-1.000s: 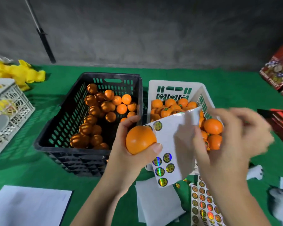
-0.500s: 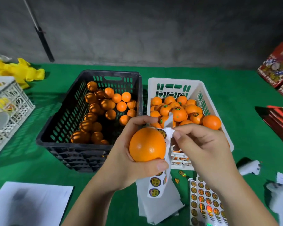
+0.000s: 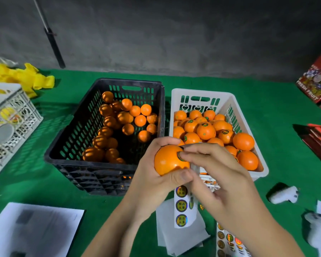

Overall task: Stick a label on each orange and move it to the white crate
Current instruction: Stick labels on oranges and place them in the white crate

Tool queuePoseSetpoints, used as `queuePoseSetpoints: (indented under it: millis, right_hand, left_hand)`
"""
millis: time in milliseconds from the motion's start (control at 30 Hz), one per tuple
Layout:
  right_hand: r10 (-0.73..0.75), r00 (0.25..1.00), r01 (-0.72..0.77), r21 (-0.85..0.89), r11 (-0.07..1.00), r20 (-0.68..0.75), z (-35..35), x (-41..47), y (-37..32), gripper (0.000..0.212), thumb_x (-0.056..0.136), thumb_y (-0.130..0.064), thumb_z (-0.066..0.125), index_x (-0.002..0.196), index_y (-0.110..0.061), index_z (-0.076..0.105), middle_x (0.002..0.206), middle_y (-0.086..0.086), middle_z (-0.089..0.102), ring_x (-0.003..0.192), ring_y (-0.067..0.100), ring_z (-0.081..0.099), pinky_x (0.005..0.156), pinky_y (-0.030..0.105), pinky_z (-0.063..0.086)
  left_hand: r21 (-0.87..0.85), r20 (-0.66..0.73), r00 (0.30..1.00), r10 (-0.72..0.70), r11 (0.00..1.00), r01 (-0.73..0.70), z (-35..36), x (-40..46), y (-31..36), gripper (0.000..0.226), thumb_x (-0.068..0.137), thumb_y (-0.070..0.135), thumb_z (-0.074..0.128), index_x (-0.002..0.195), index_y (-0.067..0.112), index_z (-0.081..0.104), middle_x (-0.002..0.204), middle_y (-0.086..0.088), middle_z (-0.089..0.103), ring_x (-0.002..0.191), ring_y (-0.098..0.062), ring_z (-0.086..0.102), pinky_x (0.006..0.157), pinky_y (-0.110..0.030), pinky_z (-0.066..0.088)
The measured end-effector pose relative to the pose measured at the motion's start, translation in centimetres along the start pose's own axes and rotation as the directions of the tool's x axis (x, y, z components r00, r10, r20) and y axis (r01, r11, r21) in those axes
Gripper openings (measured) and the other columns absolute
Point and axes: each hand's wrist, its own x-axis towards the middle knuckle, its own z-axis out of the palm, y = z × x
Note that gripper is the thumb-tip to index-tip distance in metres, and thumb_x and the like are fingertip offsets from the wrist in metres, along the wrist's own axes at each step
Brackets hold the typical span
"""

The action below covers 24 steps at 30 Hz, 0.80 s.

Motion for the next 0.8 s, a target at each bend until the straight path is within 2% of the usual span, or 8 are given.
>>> queuePoseSetpoints:
  millis: [100, 167, 233, 333, 567, 700, 733, 800]
  right_hand:
    - [0.029, 0.998, -0.029, 0.014, 0.999, 0.055, 0.3, -0.4, 0.0, 0.043, 0.102, -0.03, 0.061, 0.142, -0.013, 0.062, 0.137, -0.002, 0.056, 0.13, 0.018, 0.057, 0.105, 0.029, 0.046]
    - [0.072, 0.997, -0.074, 0.062, 0.995, 0.033, 0.7, -0.3, -0.2, 0.044, 0.101, -0.03, 0.061, 0.142, -0.014, 0.063, 0.134, -0.004, 0.056, 0.129, 0.012, 0.056, 0.104, 0.02, 0.043]
    - [0.12, 0.993, -0.121, 0.138, 0.983, 0.014, 0.7, -0.2, -0.2, 0.039, 0.1, -0.026, 0.067, 0.136, -0.015, 0.067, 0.131, -0.005, 0.059, 0.126, 0.014, 0.059, 0.1, 0.017, 0.044]
    - [0.163, 0.987, -0.16, 0.207, 0.965, 0.001, 0.5, 0.2, -0.2, 0.034, 0.097, -0.023, 0.07, 0.13, -0.017, 0.071, 0.127, -0.006, 0.063, 0.118, 0.02, 0.064, 0.095, 0.022, 0.05]
    - [0.158, 0.987, -0.152, 0.15, 0.977, -0.028, 1.0, 0.0, -0.7, 0.032, 0.1, -0.02, 0.066, 0.131, -0.012, 0.071, 0.125, -0.001, 0.062, 0.12, 0.017, 0.062, 0.096, 0.027, 0.051]
    - [0.081, 0.993, -0.078, -0.041, 0.996, 0.08, 1.0, -0.5, -0.7, 0.048, 0.106, -0.03, 0.054, 0.152, -0.019, 0.055, 0.137, -0.001, 0.053, 0.121, 0.021, 0.059, 0.09, 0.038, 0.055]
    - [0.072, 0.992, -0.062, -0.087, 0.994, 0.107, 1.0, -0.6, -0.6, 0.053, 0.105, -0.033, 0.054, 0.156, -0.022, 0.048, 0.141, -0.003, 0.049, 0.123, 0.021, 0.057, 0.091, 0.039, 0.055]
    - [0.083, 0.986, -0.067, -0.112, 0.991, 0.145, 1.4, -0.9, -0.6, 0.068, 0.101, -0.042, 0.058, 0.163, -0.026, 0.035, 0.147, -0.007, 0.041, 0.131, 0.017, 0.051, 0.096, 0.038, 0.055]
  left_hand:
    - [-0.002, -0.021, 1.0, -0.014, 1.0, 0.014, 0.0, 0.0, -0.2, 0.073, 0.068, 0.069, 0.086, 0.127, 0.033, 0.063, 0.118, 0.006, 0.073, 0.1, -0.012, 0.074, 0.08, -0.025, 0.059]
    - [0.002, -0.019, 1.0, -0.012, 1.0, 0.012, 0.0, 0.2, -0.1, 0.072, 0.068, 0.068, 0.087, 0.127, 0.033, 0.064, 0.117, 0.006, 0.073, 0.099, -0.012, 0.074, 0.079, -0.025, 0.059]
    - [0.012, -0.015, 1.0, -0.016, 1.0, 0.017, -0.1, 0.3, 0.0, 0.074, 0.065, 0.07, 0.088, 0.126, 0.034, 0.064, 0.116, 0.004, 0.072, 0.098, -0.016, 0.074, 0.079, -0.028, 0.059]
    - [0.009, -0.002, 1.0, -0.012, 1.0, 0.012, -0.4, 0.5, -0.2, 0.078, 0.062, 0.071, 0.089, 0.125, 0.033, 0.064, 0.116, 0.001, 0.071, 0.099, -0.021, 0.073, 0.08, -0.031, 0.059]
    - [0.02, -0.002, 1.0, -0.012, 1.0, 0.012, -0.2, 0.5, -0.3, 0.077, 0.064, 0.07, 0.089, 0.126, 0.033, 0.063, 0.115, 0.002, 0.071, 0.097, -0.019, 0.073, 0.078, -0.03, 0.059]
    - [-0.023, -0.049, 0.998, -0.043, 0.999, 0.042, -0.5, 0.5, -0.7, 0.063, 0.071, 0.048, 0.092, 0.125, 0.03, 0.064, 0.112, 0.004, 0.075, 0.097, -0.018, 0.076, 0.074, -0.027, 0.061]
    - [-0.017, -0.059, 0.997, -0.057, 0.998, 0.057, -0.5, 0.5, -0.7, 0.061, 0.071, 0.047, 0.091, 0.125, 0.032, 0.065, 0.113, 0.005, 0.075, 0.098, -0.017, 0.076, 0.074, -0.026, 0.061]
    - [-0.015, -0.07, 0.994, -0.086, 0.996, 0.085, -0.3, 0.5, -0.9, 0.068, 0.068, 0.063, 0.09, 0.126, 0.038, 0.066, 0.12, 0.006, 0.074, 0.107, -0.017, 0.075, 0.08, -0.027, 0.062]
